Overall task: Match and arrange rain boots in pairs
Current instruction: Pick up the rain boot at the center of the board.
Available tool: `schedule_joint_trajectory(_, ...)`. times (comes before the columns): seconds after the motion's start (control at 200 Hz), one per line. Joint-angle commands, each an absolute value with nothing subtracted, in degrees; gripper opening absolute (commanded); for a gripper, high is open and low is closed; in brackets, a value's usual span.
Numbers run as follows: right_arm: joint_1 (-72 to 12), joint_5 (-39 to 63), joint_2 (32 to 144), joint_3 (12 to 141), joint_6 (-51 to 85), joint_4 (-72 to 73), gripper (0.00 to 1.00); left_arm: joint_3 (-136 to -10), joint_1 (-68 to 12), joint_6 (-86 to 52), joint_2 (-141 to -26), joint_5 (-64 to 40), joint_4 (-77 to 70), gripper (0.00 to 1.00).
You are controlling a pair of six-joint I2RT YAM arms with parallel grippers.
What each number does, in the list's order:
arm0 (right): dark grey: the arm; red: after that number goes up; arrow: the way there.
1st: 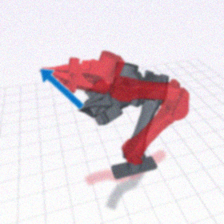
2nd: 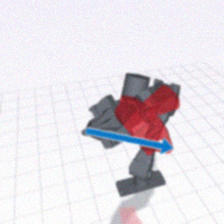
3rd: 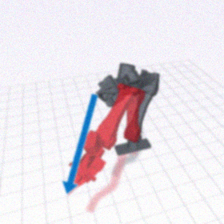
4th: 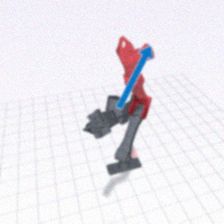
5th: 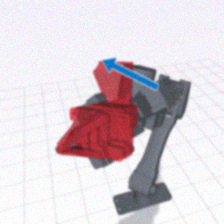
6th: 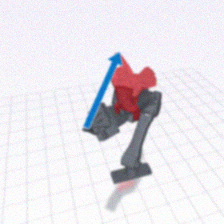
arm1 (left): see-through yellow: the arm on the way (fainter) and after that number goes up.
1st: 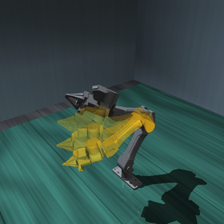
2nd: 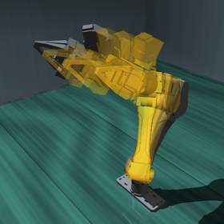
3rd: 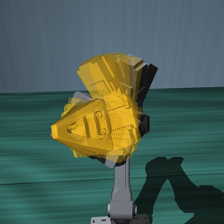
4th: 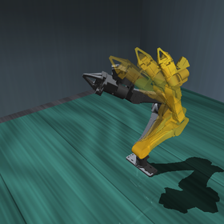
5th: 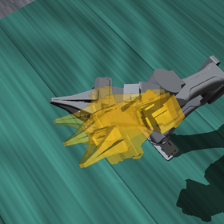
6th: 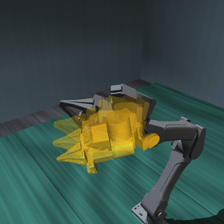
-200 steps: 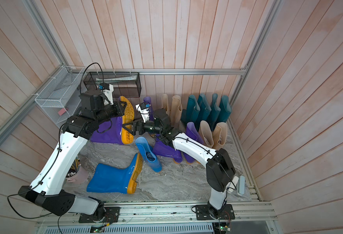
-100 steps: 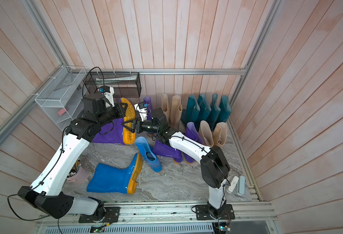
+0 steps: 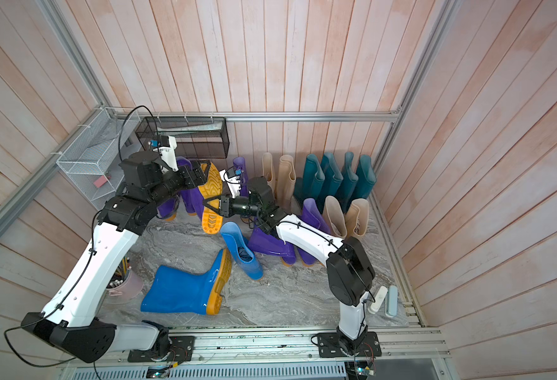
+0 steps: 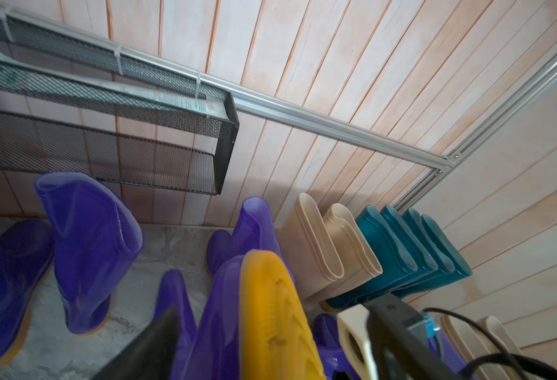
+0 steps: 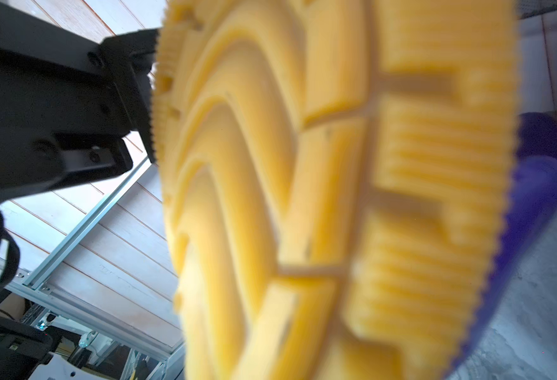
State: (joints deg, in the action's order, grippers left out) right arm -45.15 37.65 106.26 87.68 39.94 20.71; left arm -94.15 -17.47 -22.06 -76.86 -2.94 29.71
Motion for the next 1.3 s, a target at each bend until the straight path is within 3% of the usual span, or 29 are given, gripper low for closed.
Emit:
schedule_joint_trajectory(0.0, -44.4, 41.6, 101.5, 86.5, 41.9, 29.1, 0.15, -91.1, -14.1, -21.2, -71.9, -5.6, 27.3, 1.0)
schedule_joint_trajectory(0.175, -43.7, 43.6, 97.6, 82.8, 44.4, 33.0, 0.12, -80.9, -7.5, -21.2, -63.6, -7.1, 24.5, 1.0)
schedule_joint_trajectory(0.395, -41.6, 46.6, 96.0, 83.6, 49.4, 37.9, 0.03, -55.4, 6.8, -34.5, -55.5, -26.0, 5.2, 1.0)
schedule_joint_trajectory(0.605, -41.2, 49.5, 96.2, 85.1, 55.7, 44.8, 0.0, -35.0, 7.4, -53.2, -60.1, -40.2, -28.4, 0.95)
schedule_joint_trajectory(0.72, -41.1, 50.2, 96.4, 85.0, 58.6, 48.9, 0.0, -29.9, 5.0, -61.1, -66.3, -44.6, -44.2, 0.94)
schedule_joint_trajectory(0.93, -41.0, 50.2, 97.4, 83.4, 63.9, 61.1, 0.0, -24.5, -1.7, -79.3, -76.5, -43.0, -70.4, 0.96)
schedule_joint_trajectory(1.085, -41.0, 50.2, 100.5, 84.5, 65.7, 67.0, 0.0, -22.4, -7.8, -94.3, -82.8, -35.6, -88.4, 1.0)
schedule_joint_trajectory(1.17, -41.0, 49.4, 102.8, 85.1, 67.0, 70.1, 0.0, -21.4, -10.3, -98.7, -82.6, -30.7, -90.3, 1.0)
schedule_joint_trajectory(1.295, -41.0, 47.9, 105.4, 86.4, 68.3, 72.3, 0.0, -18.7, -13.3, -99.5, -76.4, -20.8, -81.0, 1.0)
